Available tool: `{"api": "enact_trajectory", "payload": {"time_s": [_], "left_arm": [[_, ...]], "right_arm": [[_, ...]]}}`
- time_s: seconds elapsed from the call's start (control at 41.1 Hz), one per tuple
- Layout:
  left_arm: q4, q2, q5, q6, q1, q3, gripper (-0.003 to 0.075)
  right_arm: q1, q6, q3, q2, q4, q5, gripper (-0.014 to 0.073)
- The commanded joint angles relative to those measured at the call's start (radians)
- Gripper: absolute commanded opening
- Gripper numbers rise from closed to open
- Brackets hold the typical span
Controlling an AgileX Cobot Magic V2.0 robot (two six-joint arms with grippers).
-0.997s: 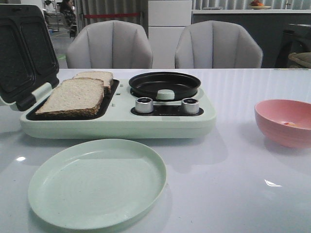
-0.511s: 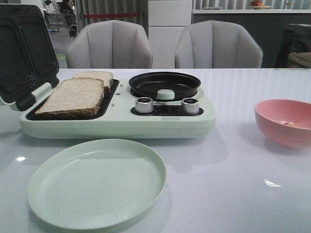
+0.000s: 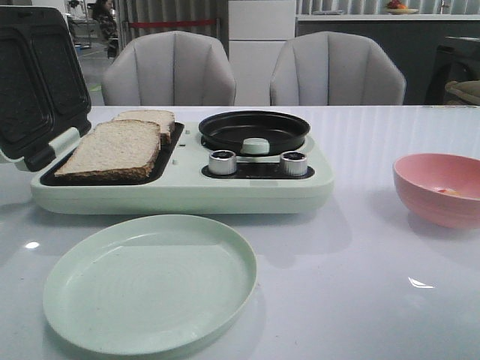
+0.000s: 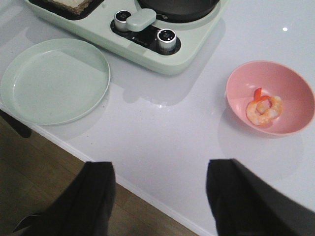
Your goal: Make breakfast with bread and shrimp
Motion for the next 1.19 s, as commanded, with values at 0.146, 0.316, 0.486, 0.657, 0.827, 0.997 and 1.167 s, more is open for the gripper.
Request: {"api": "enact_trajectory", "payload": {"time_s": [0.146,0.316,0.486,0.657,0.827,0.997,1.167], "left_arm": [[-0.055,-0.009,-0.02,0.006,-0.068,-0.083,0.0099],[-0.055,-0.009,-0.016,0.025,-0.127,-0.094,0.0099],[-0.063,-0.009,-0.002,0.026,-0.178,-0.1,0.0099],[-0.065,-0.009,0.007,0.026,-0.238,-0.1,0.0099],[-0.073,-0.009,0.011,0.026,-0.301,-0.1,0.0099],[-0.073,-0.009,0.011,0.028,-0.366,-0.1,0.0099],[-0.073,-0.009,0.009,0.031,-0.428,-0.1,0.0099]], "right_arm": [[-0.002,0.0,-0.026,0.0,-0.01,-0.072,0.0512],[-0.002,0.0,-0.026,0.0,-0.01,-0.071,0.0512],[-0.002,0.0,-0.026,0.0,-0.01,-0.071,0.0512],[-0.002,0.0,-0.026,0.0,-0.01,-0.071,0.0512],[-0.002,0.0,-0.026,0.0,-0.01,-0.071,0.0512],[-0.002,0.0,-0.026,0.0,-0.01,-0.071,0.0512],[-0.002,0.0,-0.026,0.0,-0.01,-0.071,0.0512]]}}
